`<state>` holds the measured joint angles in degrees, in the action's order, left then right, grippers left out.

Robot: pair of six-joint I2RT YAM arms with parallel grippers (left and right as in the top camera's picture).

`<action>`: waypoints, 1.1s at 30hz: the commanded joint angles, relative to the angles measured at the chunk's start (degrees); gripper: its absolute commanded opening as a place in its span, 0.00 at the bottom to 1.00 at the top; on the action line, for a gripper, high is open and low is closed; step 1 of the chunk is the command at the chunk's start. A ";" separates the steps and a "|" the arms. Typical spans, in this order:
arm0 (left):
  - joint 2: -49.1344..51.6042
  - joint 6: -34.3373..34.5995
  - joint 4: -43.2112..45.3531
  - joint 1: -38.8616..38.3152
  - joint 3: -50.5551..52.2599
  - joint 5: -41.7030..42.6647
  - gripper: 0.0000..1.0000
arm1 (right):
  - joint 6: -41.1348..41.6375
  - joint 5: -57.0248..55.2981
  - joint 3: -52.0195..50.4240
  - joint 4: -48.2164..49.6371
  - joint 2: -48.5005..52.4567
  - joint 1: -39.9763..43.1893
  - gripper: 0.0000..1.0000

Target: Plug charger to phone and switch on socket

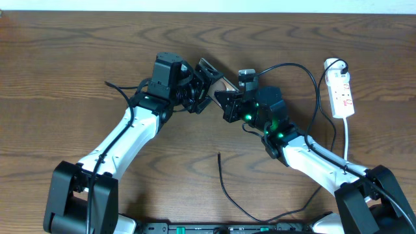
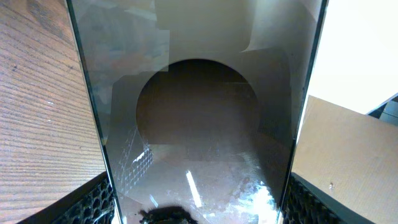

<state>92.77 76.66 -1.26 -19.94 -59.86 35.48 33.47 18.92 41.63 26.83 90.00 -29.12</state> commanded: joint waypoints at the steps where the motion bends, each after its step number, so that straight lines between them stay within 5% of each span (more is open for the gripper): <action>1: -1.42 -0.28 0.92 -0.17 -0.31 1.27 0.63 | 1.88 2.38 1.01 0.72 0.02 -0.61 0.01; 3: -1.42 -0.28 0.92 -0.11 -0.31 1.03 0.90 | 1.88 2.38 1.01 0.72 0.02 -0.52 0.01; 15: -1.42 -2.03 0.92 2.34 -0.31 6.93 0.91 | 10.54 1.92 1.01 1.66 0.00 5.57 0.01; 25: -1.42 -2.05 1.51 7.34 -0.31 10.19 0.91 | 53.33 2.45 1.01 4.28 0.00 8.09 0.01; 33: -1.38 -2.45 5.03 10.84 -0.31 8.72 0.91 | 72.76 4.09 1.01 8.22 0.00 3.23 0.01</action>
<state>92.77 75.18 3.42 -10.44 -59.86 44.86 95.98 21.96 41.63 33.74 90.30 -24.12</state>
